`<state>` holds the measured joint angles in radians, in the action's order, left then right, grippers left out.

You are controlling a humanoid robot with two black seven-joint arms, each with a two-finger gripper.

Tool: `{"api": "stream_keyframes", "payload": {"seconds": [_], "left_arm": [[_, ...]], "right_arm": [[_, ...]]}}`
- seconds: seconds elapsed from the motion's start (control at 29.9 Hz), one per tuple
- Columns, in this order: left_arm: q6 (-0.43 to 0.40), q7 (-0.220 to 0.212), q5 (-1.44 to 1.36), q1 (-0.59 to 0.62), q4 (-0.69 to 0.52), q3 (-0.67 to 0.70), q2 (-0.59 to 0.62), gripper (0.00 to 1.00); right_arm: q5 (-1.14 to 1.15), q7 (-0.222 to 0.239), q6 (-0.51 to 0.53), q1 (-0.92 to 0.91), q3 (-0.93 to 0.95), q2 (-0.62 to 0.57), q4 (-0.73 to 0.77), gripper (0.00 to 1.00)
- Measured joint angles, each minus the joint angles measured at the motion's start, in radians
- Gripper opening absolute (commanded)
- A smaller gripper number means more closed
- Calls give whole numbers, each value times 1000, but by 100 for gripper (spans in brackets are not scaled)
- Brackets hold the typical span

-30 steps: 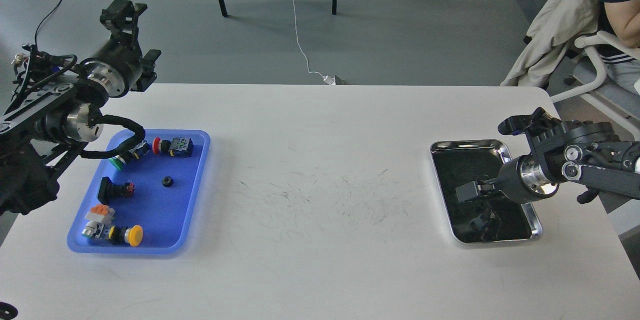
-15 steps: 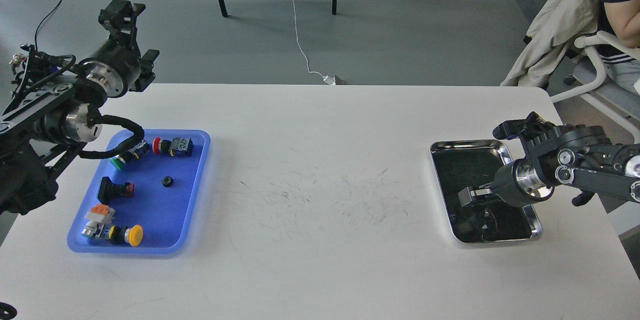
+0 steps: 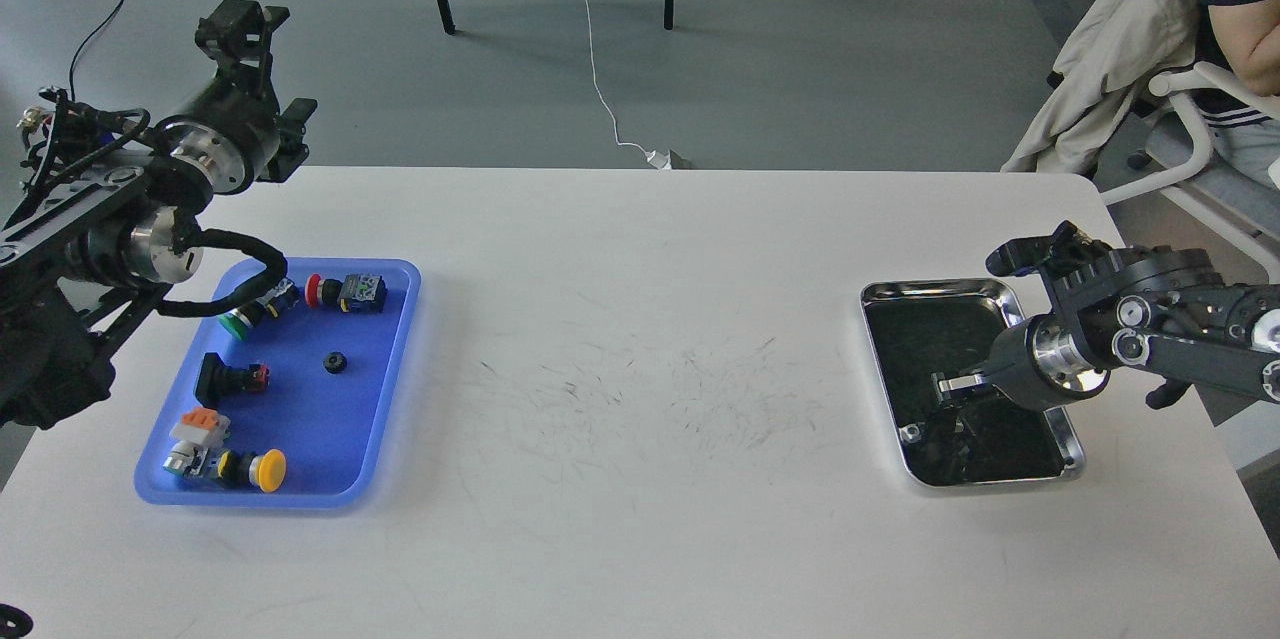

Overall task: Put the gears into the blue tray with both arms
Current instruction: 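Carry the second gear with the right gripper to mid-table and release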

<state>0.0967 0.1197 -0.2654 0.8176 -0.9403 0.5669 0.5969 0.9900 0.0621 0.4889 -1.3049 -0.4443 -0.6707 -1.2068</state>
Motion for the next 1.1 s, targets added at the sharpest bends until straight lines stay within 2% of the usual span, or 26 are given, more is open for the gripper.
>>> {"api": "stream_keyframes", "payload": {"seconds": [0.17,0.3,0.37,0.5,0.64,0.77,0.9,1.1], "left_arm": [[0,0,0,0,0,3,4,98],[0,0,0,0,1,4,8,98],[-1,0,0,1,1,5,10,98],[-1,-3,0,9,0,6,11,98],[1,-3,0,12,0,8,11,98],[5,-3,0,14,0,9,11,98],[6,-3,0,14,0,9,10,98],[6,-3,0,15,0,9,9,98]], "right_arm": [[-35,-2,0,-130,32,-43,-57,3],[-183,-1,0,-237,61,-32,-88,3],[-260,-1,0,-271,63,16,-86,3],[-384,-3,0,-288,73,222,-41,3],[-470,-17,-25,-229,82,457,115,4],[-489,-21,-38,-114,95,630,291,4],[-493,-21,-62,18,104,667,420,4],[-511,-28,-92,124,197,671,439,4]]}}
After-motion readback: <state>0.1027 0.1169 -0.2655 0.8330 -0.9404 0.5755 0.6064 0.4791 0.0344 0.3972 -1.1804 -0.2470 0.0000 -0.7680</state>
